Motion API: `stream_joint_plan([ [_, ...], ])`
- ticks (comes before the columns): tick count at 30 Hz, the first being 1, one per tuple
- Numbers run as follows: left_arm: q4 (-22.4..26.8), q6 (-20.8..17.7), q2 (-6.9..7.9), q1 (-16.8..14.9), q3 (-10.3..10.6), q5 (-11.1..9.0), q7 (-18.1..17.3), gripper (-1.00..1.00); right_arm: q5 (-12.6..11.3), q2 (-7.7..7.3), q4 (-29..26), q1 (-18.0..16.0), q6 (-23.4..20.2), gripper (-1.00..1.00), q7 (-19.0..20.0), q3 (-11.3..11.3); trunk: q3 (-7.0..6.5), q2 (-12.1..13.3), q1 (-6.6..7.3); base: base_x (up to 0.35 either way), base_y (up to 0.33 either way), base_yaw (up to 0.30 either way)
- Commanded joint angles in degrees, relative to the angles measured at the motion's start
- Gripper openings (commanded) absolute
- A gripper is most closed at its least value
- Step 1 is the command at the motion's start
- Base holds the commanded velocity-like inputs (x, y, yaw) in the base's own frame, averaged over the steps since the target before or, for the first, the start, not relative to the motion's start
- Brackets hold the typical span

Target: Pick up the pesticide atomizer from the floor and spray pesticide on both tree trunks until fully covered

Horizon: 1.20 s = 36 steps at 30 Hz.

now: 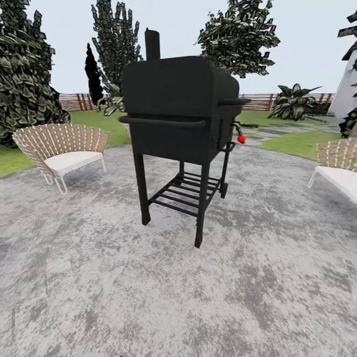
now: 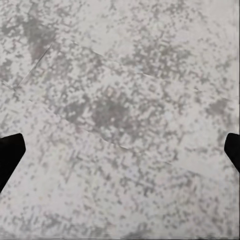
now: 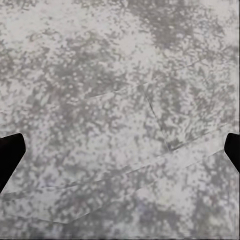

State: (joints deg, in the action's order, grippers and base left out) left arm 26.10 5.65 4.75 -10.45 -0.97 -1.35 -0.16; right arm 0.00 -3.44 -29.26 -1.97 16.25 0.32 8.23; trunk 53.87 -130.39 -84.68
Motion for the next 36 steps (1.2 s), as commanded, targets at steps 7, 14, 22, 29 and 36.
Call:
stream_joint_plan([
  [7,0.0,0.1,0.00,0.0,-0.1,-0.1,0.0,1.00,0.0,0.01,0.1,-0.1,0.2,1.00,0.0,0.1,0.55,0.0,0.03,-0.173,-0.250,-0.207],
  [14,0.0,0.1,0.00,0.0,-0.1,-0.1,0.0,1.00,0.0,-0.01,0.0,-0.1,0.2,1.00,0.0,0.1,1.05,0.0,0.03,-0.124,-0.252,-0.203],
  [22,0.0,0.1,0.00,0.0,-0.1,-0.1,0.0,1.00,0.0,0.01,0.1,-0.1,0.2,1.00,0.0,0.1,1.63,0.0,0.03,-0.015,-0.263,-0.203],
  [29,0.0,0.1,0.00,0.0,-0.1,-0.2,0.0,1.00,0.0,0.01,0.1,-0.1,0.2,1.00,0.0,0.1,2.13,0.0,0.03,-0.001,-0.270,-0.203],
  [36,0.0,0.1,0.00,0.0,-0.1,-0.2,0.0,1.00,0.0,0.01,0.1,-0.1,0.2,1.00,0.0,0.0,2.63,0.0,0.03,0.000,-0.272,-0.202],
])
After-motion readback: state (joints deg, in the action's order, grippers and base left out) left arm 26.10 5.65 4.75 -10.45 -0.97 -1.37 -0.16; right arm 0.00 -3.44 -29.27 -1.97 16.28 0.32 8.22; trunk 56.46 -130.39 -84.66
